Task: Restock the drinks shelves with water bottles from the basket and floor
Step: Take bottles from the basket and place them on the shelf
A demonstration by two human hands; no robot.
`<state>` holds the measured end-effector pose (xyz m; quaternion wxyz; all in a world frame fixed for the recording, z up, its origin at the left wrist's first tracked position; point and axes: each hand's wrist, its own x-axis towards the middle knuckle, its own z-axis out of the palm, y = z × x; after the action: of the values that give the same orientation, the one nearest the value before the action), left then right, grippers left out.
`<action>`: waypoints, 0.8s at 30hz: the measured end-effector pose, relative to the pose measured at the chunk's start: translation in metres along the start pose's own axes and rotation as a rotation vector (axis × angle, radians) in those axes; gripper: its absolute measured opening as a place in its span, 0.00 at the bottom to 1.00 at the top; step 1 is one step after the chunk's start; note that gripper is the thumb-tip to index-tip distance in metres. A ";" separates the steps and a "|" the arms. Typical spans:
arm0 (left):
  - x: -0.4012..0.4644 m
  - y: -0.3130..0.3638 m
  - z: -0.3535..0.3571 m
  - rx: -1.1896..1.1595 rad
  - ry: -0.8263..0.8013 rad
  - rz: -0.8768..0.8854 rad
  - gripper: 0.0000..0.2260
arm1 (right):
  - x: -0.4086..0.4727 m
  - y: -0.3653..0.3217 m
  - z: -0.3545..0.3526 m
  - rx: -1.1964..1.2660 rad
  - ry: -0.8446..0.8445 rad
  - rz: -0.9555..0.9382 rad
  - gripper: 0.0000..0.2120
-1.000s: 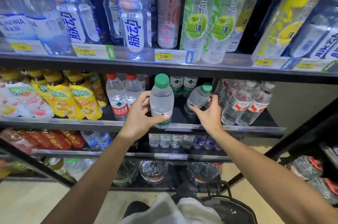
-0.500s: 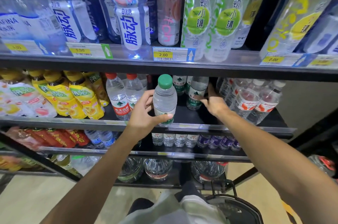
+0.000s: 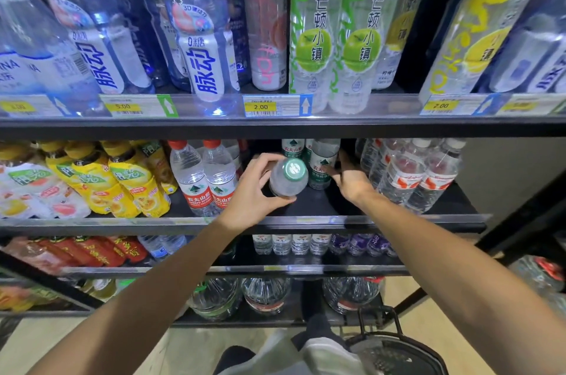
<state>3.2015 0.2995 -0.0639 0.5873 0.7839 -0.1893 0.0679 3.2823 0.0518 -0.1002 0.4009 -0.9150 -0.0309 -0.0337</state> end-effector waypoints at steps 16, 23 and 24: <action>0.062 -0.045 0.027 0.066 0.148 -0.257 0.29 | 0.001 0.005 0.012 0.077 0.039 0.058 0.21; 0.062 -0.060 0.029 0.077 0.103 -0.255 0.33 | 0.000 0.007 0.010 0.092 -0.003 0.034 0.25; 0.060 -0.064 0.030 0.099 0.080 -0.259 0.35 | -0.001 0.007 0.011 0.088 -0.010 0.025 0.27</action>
<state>3.2776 0.2730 -0.1105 0.5588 0.8265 -0.0596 0.0321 3.2817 0.0553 -0.1125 0.4408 -0.8970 -0.0226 -0.0229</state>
